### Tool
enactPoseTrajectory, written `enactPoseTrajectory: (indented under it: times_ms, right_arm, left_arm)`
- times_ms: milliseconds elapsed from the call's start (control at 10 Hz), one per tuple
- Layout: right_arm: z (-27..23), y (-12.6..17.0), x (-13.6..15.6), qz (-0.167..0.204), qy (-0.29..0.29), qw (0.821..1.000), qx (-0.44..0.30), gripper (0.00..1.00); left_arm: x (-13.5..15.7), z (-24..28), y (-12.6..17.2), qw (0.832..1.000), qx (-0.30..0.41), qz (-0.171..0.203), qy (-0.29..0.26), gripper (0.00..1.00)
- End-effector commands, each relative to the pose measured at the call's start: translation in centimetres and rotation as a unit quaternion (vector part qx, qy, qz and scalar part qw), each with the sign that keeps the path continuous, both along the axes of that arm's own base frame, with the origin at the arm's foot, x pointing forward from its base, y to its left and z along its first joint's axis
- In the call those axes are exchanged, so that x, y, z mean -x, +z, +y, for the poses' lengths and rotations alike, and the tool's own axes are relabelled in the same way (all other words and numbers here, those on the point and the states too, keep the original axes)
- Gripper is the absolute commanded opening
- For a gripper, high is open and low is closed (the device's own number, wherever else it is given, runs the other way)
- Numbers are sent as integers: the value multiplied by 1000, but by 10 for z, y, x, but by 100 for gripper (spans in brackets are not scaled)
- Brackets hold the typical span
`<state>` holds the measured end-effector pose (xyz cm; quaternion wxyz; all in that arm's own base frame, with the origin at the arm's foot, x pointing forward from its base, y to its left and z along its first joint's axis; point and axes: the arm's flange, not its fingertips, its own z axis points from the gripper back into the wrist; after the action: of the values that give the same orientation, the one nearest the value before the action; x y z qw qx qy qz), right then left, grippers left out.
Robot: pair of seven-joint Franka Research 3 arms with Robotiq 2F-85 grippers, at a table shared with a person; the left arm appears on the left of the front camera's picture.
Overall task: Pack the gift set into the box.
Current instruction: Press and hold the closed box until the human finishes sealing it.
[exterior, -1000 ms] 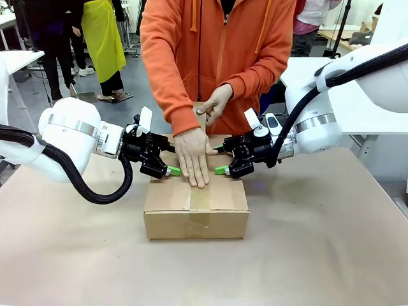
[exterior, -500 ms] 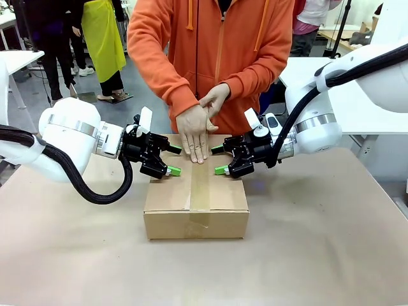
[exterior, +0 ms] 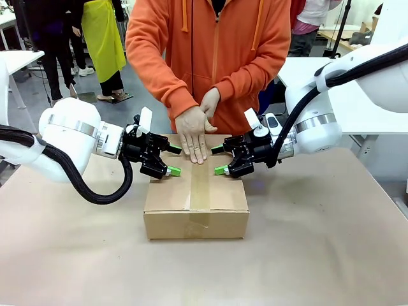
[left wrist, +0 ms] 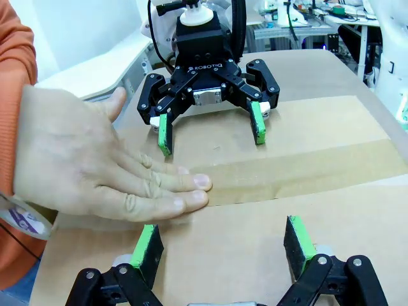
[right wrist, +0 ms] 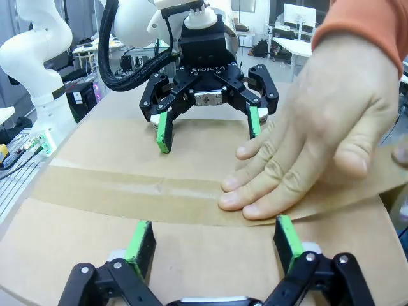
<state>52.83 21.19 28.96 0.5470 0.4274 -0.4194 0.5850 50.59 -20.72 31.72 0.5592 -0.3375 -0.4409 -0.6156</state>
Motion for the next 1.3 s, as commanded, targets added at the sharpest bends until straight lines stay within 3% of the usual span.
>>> enactPoseTrajectory:
  times_ms: [0,1200]
  right_arm:
    - [0,-2,1,-7,0,1000,2,100]
    - [0,-2,1,-7,0,1000,2,100]
  left_arm:
    - [2,1,-3,1000,0,-7,-7,100]
    - [2,1,-3,1000,0,-7,-7,100]
